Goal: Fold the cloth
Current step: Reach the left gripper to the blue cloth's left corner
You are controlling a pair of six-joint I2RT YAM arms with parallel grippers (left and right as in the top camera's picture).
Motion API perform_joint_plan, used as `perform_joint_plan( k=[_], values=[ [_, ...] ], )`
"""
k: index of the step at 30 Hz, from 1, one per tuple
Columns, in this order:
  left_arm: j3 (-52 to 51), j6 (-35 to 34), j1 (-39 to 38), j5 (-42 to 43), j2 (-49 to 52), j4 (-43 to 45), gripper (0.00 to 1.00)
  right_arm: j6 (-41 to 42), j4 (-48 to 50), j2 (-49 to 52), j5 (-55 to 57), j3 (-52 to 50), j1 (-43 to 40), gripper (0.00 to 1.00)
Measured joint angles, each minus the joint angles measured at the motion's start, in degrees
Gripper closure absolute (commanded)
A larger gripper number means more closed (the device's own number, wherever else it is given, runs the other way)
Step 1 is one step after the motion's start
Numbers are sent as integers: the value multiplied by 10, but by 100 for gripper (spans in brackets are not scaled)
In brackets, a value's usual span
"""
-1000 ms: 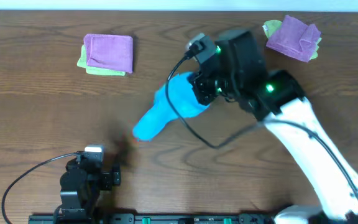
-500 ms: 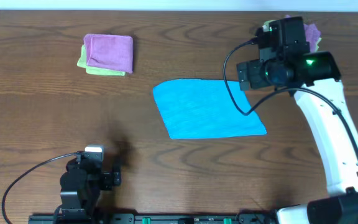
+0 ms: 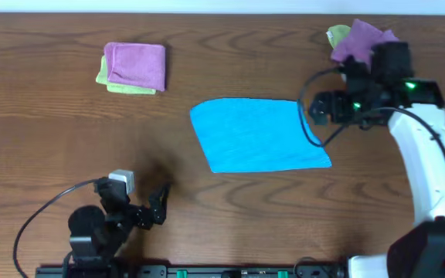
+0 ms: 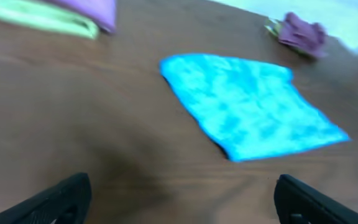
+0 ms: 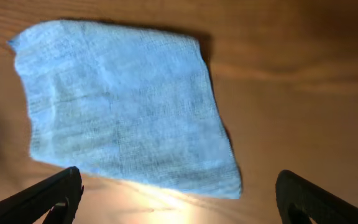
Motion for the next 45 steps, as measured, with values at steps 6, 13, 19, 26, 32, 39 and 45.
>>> perform_joint_plan(
  k=[6, 13, 19, 26, 32, 39, 45],
  values=[
    [96, -64, 0, 69, 180, 0, 5, -14, 4, 0, -66, -34, -42, 1],
    [215, -113, 0, 143, 411, 40, 5, -19, 12, 0, -94, -37, -42, 1],
    [216, -274, 0, 144, 509, 104, 5, -19, 12, 0, -97, -37, -42, 1],
    [216, -382, -10, 132, 596, 139, 5, -19, 12, 0, -97, -37, -42, 1],
    [216, -428, -43, 129, 675, 204, 5, -19, 13, 0, -98, -37, -42, 1],
    [217, -482, -84, 128, 777, 312, 5, -19, 13, 0, -99, -37, -42, 1],
    [218, -523, -123, 128, 831, 385, 5, -19, 13, 0, -99, -37, -42, 1]
  ],
)
